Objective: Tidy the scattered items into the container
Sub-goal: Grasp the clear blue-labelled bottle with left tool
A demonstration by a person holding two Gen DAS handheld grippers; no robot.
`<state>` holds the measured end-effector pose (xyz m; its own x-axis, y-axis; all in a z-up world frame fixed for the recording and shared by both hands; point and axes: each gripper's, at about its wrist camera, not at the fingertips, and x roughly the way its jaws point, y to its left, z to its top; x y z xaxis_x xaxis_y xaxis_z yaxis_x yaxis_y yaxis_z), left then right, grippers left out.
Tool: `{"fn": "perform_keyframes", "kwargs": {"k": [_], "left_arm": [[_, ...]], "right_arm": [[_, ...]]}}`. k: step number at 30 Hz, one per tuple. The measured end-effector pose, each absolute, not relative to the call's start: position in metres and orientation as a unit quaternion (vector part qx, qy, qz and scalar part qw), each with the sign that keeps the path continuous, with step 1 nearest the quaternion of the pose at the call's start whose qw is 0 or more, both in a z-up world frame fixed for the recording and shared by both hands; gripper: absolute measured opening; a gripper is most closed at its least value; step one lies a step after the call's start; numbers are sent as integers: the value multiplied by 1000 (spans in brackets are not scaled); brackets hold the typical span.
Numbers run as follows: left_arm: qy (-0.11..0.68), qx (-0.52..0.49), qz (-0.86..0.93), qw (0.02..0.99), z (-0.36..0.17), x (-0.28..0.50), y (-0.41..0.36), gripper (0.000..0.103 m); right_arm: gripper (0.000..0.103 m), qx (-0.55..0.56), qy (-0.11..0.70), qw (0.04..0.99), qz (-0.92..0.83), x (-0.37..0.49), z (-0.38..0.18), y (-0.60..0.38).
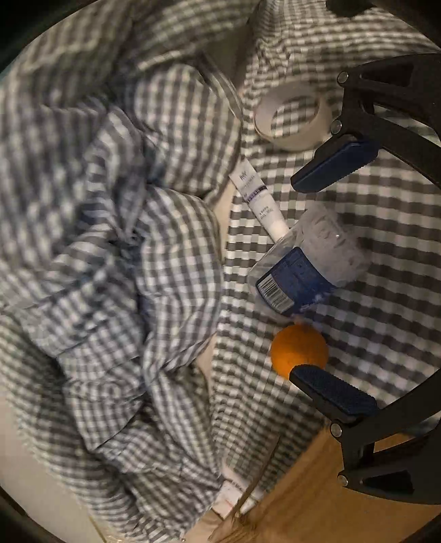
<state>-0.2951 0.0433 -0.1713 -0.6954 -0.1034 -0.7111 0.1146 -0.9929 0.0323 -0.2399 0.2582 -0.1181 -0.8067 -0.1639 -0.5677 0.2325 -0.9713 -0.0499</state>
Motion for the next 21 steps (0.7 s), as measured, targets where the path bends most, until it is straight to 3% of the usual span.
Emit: {"fn": "perform_keyframes", "kwargs": {"k": [9,11,14,17,21], "left_arm": [[23,412,-909,59,-209,-321,46,102],[37,424,-903,53,-217,-327,43,88],[41,426,-902,47,-221,-328,42,80],[28,420,-906,46,-224,-326,40,72],[-1,393,-918,51,-220,-314,37,70]], "right_arm": [[103,303,69,113,-944,-251,-134,251],[103,303,74,114,-943,-252,-136,247],[103,302,75,119,-943,-252,-137,243],[103,304,74,124,-942,-254,-140,237],[103,309,74,137,-938,-259,-145,227]]}}
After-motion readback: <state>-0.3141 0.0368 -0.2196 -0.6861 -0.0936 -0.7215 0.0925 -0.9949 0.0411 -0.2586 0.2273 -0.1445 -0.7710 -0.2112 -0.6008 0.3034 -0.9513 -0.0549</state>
